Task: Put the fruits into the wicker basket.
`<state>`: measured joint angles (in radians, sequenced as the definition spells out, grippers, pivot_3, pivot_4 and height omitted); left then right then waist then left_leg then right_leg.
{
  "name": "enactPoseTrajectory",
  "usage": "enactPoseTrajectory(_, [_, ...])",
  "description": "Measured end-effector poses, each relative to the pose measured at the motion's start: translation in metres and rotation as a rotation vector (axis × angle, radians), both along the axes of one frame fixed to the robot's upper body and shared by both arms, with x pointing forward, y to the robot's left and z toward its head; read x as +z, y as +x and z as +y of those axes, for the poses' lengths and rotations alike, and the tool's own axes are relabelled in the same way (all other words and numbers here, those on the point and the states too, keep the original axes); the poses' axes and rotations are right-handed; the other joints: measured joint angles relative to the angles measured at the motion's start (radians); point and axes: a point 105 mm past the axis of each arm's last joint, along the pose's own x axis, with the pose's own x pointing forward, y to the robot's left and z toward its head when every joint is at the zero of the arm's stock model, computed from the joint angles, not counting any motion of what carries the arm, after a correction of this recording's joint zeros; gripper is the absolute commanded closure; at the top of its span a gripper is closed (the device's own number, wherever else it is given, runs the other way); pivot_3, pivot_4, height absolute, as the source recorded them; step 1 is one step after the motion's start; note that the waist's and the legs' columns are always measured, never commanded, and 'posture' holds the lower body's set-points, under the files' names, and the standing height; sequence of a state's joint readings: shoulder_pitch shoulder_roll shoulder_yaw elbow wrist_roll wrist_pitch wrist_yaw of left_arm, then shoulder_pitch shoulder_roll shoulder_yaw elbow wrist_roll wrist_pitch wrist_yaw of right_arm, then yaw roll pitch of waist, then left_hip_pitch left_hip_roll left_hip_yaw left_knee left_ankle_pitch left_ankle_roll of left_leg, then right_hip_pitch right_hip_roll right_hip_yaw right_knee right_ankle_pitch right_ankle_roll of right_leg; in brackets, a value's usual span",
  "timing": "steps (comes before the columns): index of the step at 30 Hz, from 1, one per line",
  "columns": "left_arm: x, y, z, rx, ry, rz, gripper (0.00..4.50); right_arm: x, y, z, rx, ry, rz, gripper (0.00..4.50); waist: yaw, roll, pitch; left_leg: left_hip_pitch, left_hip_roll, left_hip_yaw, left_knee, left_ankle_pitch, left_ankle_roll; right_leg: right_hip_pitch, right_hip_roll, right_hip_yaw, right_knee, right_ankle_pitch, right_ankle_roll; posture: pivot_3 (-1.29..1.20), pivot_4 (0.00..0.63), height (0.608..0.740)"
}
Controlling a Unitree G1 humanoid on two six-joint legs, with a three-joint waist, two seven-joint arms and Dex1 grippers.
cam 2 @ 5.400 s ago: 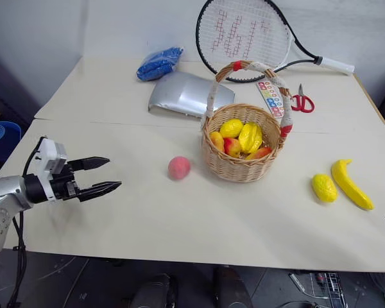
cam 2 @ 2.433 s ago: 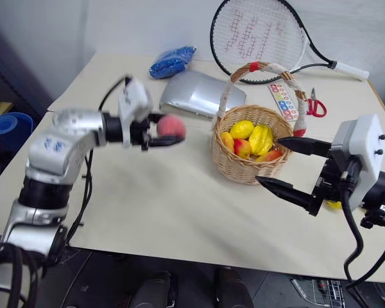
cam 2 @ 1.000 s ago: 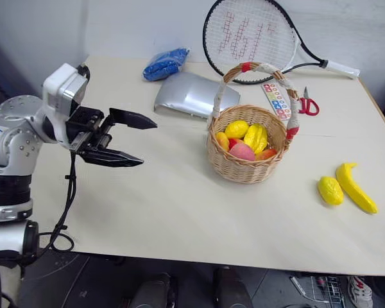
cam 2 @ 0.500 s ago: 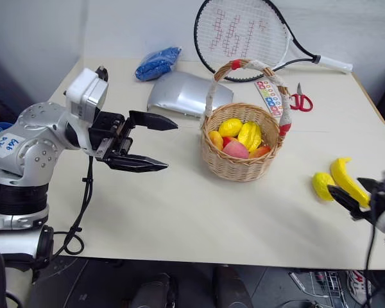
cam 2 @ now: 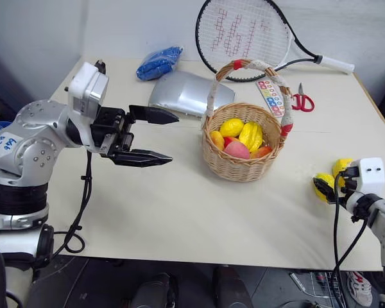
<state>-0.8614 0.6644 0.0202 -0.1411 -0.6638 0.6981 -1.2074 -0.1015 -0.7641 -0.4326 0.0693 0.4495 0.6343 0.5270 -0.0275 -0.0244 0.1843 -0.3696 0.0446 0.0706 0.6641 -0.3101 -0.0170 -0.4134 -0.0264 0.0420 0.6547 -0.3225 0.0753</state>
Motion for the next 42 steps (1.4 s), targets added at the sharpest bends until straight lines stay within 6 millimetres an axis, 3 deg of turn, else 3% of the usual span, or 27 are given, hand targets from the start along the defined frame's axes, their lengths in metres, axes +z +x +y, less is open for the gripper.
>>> enactPoseTrajectory(2, [0.0, 0.002, 0.001, 0.012, -0.003, -0.004, 0.0, -0.008, -0.001, 0.002, -0.003, 0.021, 0.012, 0.63, 0.0, 0.0, 0.0, 0.0, 0.0, 0.0, 0.0, 0.0, 0.0, 0.0, 0.0, 0.0, 0.0, 0.0, 0.0, 0.0, 0.15, 0.74])
enactPoseTrajectory(4, [0.001, 0.006, 0.002, 0.024, -0.005, -0.005, 0.0, -0.013, -0.002, 0.003, -0.008, 0.036, 0.019, 1.34, 0.0, 0.0, 0.0, 0.0, 0.0, 0.0, 0.0, 0.0, 0.0, 0.0, 0.0, 0.0, 0.0, 0.0, 0.0, 0.0, 0.15, 0.74])
enactPoseTrajectory(8, [0.003, 0.007, 0.002, 0.025, -0.003, -0.01, 0.0, -0.012, -0.005, 0.007, 0.02, 0.045, 0.011, 2.57, -0.001, 0.0, 0.0, 0.0, 0.001, 0.0, 0.0, 0.0, 0.0, 0.0, 0.0, 0.0, 0.0, 0.0, 0.0, 0.0, 0.15, 0.74])
enactPoseTrajectory(13, [0.003, 0.006, 0.002, 0.016, 0.003, -0.011, 0.0, 0.003, -0.021, 0.028, 0.161, 0.136, -0.039, 2.63, 0.0, 0.0, 0.0, 0.0, 0.001, 0.0, 0.0, 0.0, 0.001, 0.0, 0.001, 0.0, 0.0, 0.0, 0.0, 0.0, 0.15, 0.74])
enactPoseTrajectory(17, [0.005, 0.007, 0.004, 0.025, 0.002, -0.013, 0.0, 0.048, -0.061, 0.088, 0.564, 0.202, -0.059, 2.63, 0.0, 0.002, 0.001, 0.001, 0.001, 0.0, 0.0, -0.002, 0.003, 0.001, 0.001, 0.0, 0.0, 0.0, 0.001, 0.0, 0.15, 0.74])
enactPoseTrajectory(20, [0.004, 0.011, 0.006, 0.034, -0.005, 0.002, 0.0, 0.077, -0.073, 0.128, 0.778, 0.161, -0.078, 2.63, -0.012, -0.002, 0.001, 0.003, 0.002, 0.0, 0.0, -0.002, 0.003, 0.003, 0.001, 0.0, 0.0, 0.0, 0.001, 0.0, 0.15, 0.74])
enactPoseTrajectory(21, [0.004, 0.011, 0.007, 0.037, -0.006, 0.005, 0.0, 0.082, -0.07, 0.137, 0.8, 0.148, -0.095, 2.63, -0.014, -0.003, 0.001, 0.003, 0.002, 0.0, 0.0, -0.002, 0.002, 0.003, 0.001, 0.0, 0.0, 0.001, 0.001, 0.0, 0.15, 0.74])
enactPoseTrajectory(26, [0.003, 0.01, 0.0, 0.013, -0.005, -0.007, 0.0, 0.119, -0.002, 0.189, 0.675, 0.16, -0.297, 2.63, -0.026, -0.004, 0.002, -0.001, 0.001, -0.001, -0.001, 0.002, -0.003, -0.003, 0.0, 0.0, 0.003, 0.001, -0.002, 0.0, 0.15, 0.74])
enactPoseTrajectory(33, [0.003, 0.013, 0.002, 0.029, 0.005, -0.025, 0.0, 0.12, 0.035, 0.222, 0.537, 0.046, -0.292, 2.63, 0.0, -0.003, 0.002, -0.03, 0.002, -0.001, 0.005, 0.003, -0.005, -0.033, -0.001, -0.001, 0.014, -0.001, -0.003, 0.0, 0.15, 0.74])
enactPoseTrajectory(40, [0.001, 0.018, 0.005, 0.042, -0.002, -0.009, 0.0, 0.128, 0.042, 0.21, 0.431, 0.107, -0.321, 0.3, 0.0, -0.003, 0.002, -0.035, 0.001, -0.002, 0.017, 0.001, -0.001, -0.033, -0.004, -0.005, 0.014, 0.0, -0.001, 0.0, 0.15, 0.74])
enactPoseTrajectory(42, [0.002, 0.018, 0.004, 0.038, -0.007, -0.016, 0.0, 0.134, 0.04, 0.201, 0.396, 0.116, -0.338, 0.04, 0.0, -0.003, 0.002, -0.035, 0.001, -0.002, 0.018, 0.001, 0.001, -0.032, -0.003, -0.004, 0.014, 0.001, -0.001, 0.0, 0.15, 0.74])
